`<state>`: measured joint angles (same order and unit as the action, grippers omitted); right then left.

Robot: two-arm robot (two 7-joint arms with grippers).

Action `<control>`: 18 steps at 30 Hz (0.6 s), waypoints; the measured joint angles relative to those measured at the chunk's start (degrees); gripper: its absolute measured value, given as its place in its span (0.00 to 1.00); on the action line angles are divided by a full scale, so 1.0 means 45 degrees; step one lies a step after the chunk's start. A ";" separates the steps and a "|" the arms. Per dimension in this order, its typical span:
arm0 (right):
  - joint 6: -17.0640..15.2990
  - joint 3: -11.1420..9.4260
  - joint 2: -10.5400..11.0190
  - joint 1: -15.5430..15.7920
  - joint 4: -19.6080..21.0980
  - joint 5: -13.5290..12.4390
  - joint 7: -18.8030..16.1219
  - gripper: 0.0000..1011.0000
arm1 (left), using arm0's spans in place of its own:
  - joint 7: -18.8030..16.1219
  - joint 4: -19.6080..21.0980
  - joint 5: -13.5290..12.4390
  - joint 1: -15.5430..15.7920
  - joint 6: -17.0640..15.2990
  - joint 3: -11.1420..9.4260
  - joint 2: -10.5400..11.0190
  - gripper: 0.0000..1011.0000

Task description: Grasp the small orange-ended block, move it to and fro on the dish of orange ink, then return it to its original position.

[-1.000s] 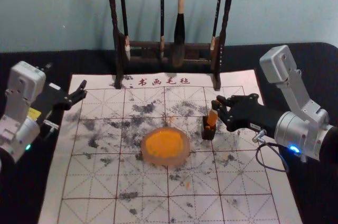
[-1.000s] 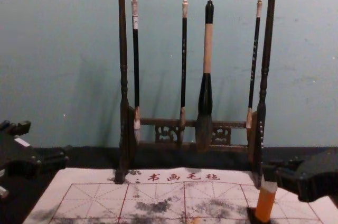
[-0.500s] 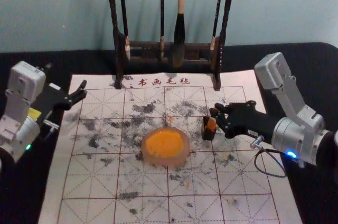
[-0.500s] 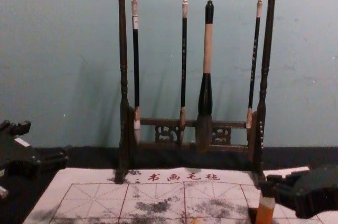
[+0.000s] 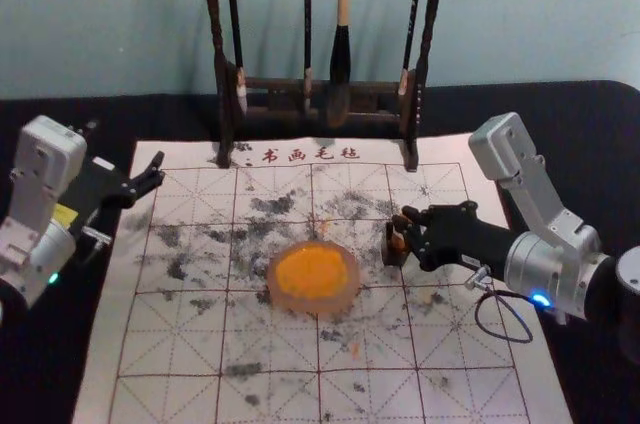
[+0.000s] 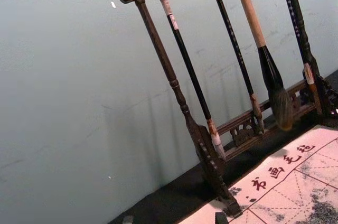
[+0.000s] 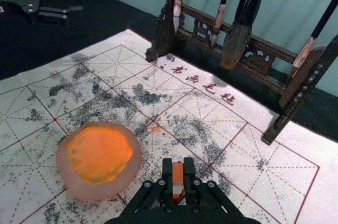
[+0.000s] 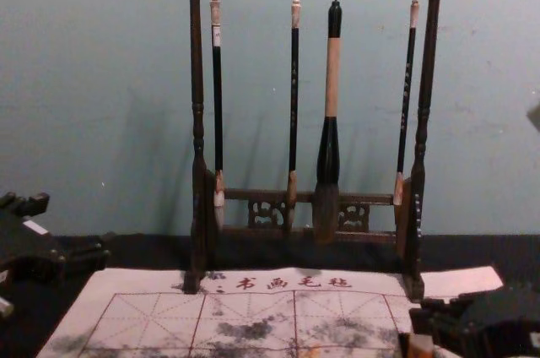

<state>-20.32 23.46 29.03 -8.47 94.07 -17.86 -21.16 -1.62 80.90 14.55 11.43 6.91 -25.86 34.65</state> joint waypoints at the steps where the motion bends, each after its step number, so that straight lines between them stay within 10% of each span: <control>1: 0.0004 0.0001 -0.0022 -0.0009 -0.0030 0.0020 0.0000 0.12 | 0.0001 0.0000 -0.0001 -0.0001 0.0000 0.0000 -0.0001 0.99; 18: 0.0095 -0.0017 -0.0103 -0.0050 -0.0111 0.0141 -0.0002 0.12 | 0.0001 0.0000 0.0000 0.0000 0.0000 0.0000 0.0000 0.99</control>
<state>-19.89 23.39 28.57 -8.70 93.57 -17.23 -21.17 -1.62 80.90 14.55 11.43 6.91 -25.86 34.65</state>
